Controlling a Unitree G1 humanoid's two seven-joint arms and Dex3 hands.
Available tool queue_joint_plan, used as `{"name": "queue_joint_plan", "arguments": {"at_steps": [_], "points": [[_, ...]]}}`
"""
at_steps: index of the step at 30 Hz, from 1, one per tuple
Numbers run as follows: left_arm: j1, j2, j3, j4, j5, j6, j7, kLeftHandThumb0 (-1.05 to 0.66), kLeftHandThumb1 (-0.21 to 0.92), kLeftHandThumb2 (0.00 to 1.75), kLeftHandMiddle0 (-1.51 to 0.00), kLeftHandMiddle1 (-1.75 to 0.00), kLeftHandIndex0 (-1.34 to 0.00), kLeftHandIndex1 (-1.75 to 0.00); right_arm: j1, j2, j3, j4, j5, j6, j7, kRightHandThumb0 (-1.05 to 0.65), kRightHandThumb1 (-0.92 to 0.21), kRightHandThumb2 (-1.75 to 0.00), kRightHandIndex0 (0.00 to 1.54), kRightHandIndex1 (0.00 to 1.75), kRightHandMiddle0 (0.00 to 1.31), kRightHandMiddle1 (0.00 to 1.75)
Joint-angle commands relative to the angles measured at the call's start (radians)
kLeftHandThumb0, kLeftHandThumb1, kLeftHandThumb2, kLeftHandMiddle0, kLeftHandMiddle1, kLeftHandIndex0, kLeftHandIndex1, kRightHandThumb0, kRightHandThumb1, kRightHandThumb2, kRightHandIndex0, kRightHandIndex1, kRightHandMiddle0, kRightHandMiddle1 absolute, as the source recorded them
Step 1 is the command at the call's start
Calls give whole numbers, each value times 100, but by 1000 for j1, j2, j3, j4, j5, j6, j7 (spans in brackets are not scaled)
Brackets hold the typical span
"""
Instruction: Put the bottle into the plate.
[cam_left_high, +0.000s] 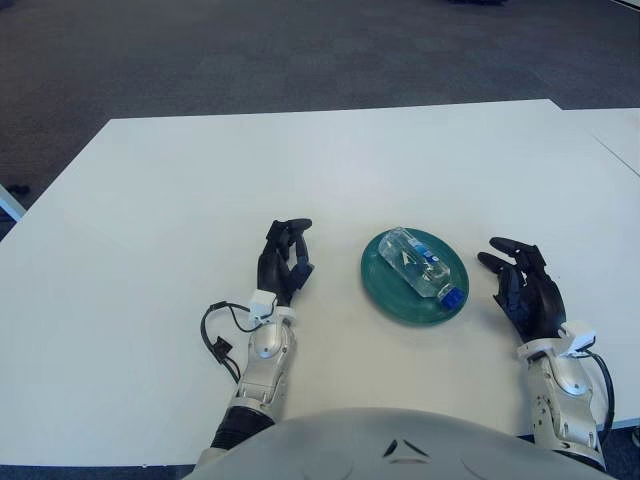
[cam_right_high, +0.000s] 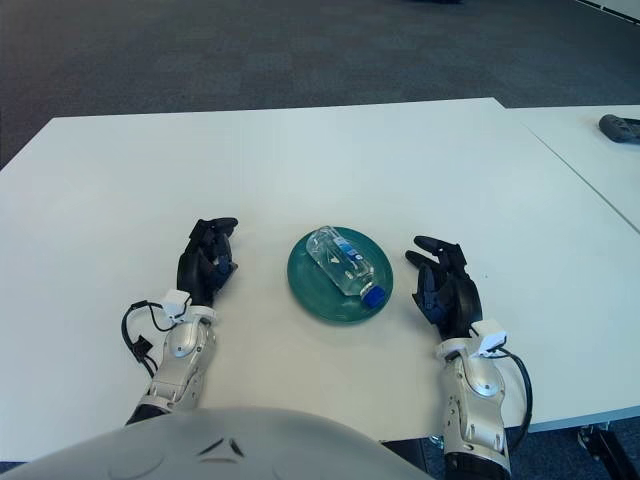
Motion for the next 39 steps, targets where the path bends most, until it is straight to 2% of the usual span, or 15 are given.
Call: {"name": "queue_joint_plan", "arguments": {"at_steps": [1, 4, 8, 12, 18, 28, 39], "points": [[7, -80, 39, 110, -44, -42, -33, -70, 92, 74, -63, -126, -48, -133, 13, -9, 0, 6, 9, 57, 0, -66, -92, -69, 44, 96, 7, 113], [-7, -97, 35, 145, -33, -67, -37, -70, 92, 73, -64, -130, -50, -134, 12, -14, 1, -20, 13, 91, -7, -66, -92, -70, 45, 97, 8, 113], [-3, -135, -8, 106, 21, -54, 5, -69, 92, 73, -63, -132, -51, -135, -2, -23, 1, -53, 18, 140, -15, -66, -92, -69, 46, 98, 8, 112], [-7, -118, -11, 101, 43, -48, 17, -67, 92, 71, -62, -129, -50, -136, -28, -33, 0, -58, 18, 159, -12, -67, -92, -69, 45, 97, 7, 111], [-13, -81, -3, 73, 53, -5, 23, -65, 92, 73, -61, -122, -48, -134, -80, -36, 1, -18, 1, 147, -22, -68, -92, -68, 40, 94, 5, 109], [-49, -57, 8, 116, 97, 20, 29, -69, 92, 77, -59, -112, -42, -128, -152, -27, 10, 66, -16, 114, -30, -66, -92, -66, 37, 91, 2, 108], [-52, -56, 12, 119, 115, 21, 27, -74, 92, 77, -55, -105, -33, -126, -173, -28, 16, 69, -30, 111, -48, -62, -92, -64, 36, 90, 2, 109]]}}
